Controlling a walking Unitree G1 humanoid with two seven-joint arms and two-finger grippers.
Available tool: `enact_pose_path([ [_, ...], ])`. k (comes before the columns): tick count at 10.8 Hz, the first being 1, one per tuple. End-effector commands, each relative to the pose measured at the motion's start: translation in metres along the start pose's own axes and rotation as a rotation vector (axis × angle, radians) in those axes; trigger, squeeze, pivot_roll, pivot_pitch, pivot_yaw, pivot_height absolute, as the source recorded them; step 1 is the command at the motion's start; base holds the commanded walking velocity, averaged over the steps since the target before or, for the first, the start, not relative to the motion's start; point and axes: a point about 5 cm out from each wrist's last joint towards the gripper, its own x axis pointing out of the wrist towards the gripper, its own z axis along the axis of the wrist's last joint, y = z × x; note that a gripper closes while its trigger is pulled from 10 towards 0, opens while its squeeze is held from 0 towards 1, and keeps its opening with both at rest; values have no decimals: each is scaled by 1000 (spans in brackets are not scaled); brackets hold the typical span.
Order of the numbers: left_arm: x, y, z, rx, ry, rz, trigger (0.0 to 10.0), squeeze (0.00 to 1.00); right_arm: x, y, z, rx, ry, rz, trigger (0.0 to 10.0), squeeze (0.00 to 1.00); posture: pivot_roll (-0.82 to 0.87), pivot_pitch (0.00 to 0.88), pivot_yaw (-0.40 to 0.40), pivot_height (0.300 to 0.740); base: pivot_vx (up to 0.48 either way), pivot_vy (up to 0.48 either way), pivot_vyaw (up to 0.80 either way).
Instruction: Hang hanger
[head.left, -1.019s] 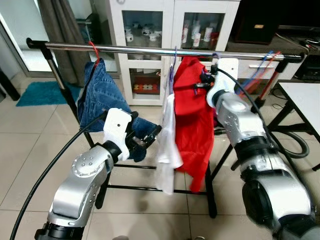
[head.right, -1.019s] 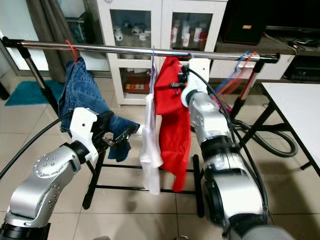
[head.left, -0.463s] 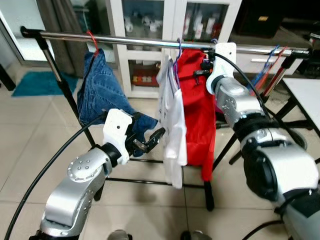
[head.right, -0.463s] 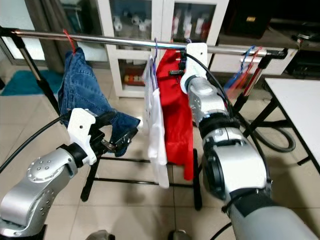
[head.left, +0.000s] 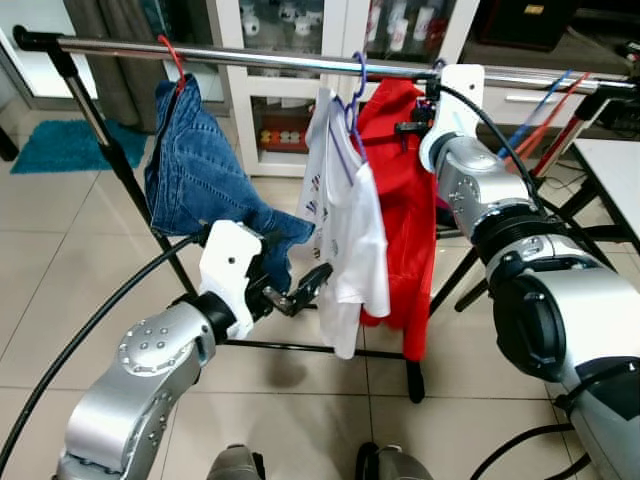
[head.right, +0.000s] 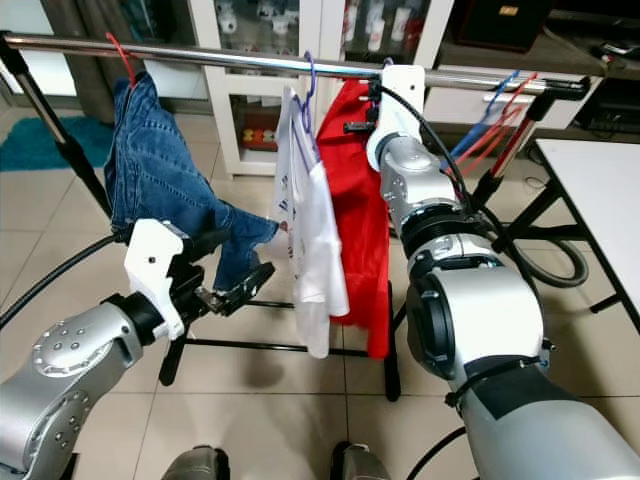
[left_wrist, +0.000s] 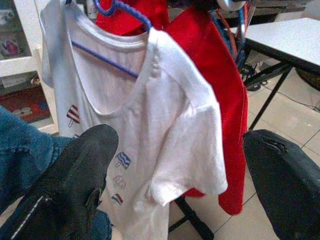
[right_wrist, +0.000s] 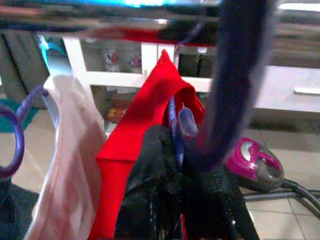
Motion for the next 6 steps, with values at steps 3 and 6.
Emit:
enact_pose_path([
  [3,-5,-4,3,-2,1,-5,10000,0,1,-5,13,-3,-22,-8,10000,0,230,203,-54,740,0,0,0],
  [6,-13,-12,5,-7,15,-17,10000,0,2,0,12,-53,56,20,10000,0,241,250,-65,740,0,0,0],
])
